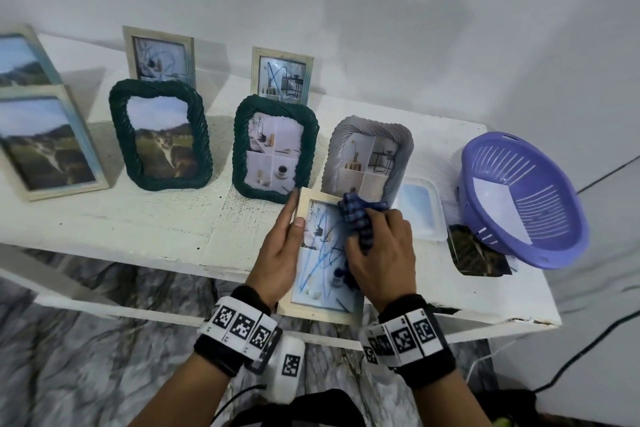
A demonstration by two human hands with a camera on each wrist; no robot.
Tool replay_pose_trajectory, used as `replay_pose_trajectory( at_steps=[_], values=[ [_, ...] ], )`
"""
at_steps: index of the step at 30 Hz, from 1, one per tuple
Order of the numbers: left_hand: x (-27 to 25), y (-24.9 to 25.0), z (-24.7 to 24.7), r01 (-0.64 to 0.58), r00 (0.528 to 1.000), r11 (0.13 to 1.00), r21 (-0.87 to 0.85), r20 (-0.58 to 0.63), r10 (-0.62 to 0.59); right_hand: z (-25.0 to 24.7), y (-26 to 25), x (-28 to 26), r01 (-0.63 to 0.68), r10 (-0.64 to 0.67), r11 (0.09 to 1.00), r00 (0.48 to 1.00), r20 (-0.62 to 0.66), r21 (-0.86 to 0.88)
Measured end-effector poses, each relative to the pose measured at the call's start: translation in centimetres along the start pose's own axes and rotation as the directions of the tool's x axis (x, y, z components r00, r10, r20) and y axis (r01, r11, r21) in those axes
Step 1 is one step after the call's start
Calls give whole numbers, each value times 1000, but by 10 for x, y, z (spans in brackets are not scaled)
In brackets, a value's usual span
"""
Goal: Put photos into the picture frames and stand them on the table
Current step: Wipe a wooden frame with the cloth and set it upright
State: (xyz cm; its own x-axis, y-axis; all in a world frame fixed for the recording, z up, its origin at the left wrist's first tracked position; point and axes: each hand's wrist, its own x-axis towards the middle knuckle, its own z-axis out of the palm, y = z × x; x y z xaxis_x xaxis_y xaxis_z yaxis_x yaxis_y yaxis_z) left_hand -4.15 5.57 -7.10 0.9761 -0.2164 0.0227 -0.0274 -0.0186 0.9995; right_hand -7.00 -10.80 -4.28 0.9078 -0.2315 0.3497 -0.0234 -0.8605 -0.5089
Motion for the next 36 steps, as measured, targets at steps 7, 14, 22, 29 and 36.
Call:
replay_pose_trajectory(
  at_steps=[7,14,22,29,36],
  values=[
    [-1,-2,-1,-26,998,1000,-8,-54,25,15,-27,-10,190,-199,978,973,115,89],
    [-6,3,-4,-49,995,998,35,-81,52,-6,-10,5,337,-309,938,919,246,-80],
    [-2,3,-6,-16,990,998,-54,-138,9,-15,-19,-6,498,-465,867,795,390,20],
    [0,10,-3,-39,991,999,-14,-127,37,-16,-23,6,381,-341,920,895,286,-96],
    [3,10,-12,-45,985,999,13,-165,46,-35,-19,-1,539,-454,832,797,399,-131]
  ],
)
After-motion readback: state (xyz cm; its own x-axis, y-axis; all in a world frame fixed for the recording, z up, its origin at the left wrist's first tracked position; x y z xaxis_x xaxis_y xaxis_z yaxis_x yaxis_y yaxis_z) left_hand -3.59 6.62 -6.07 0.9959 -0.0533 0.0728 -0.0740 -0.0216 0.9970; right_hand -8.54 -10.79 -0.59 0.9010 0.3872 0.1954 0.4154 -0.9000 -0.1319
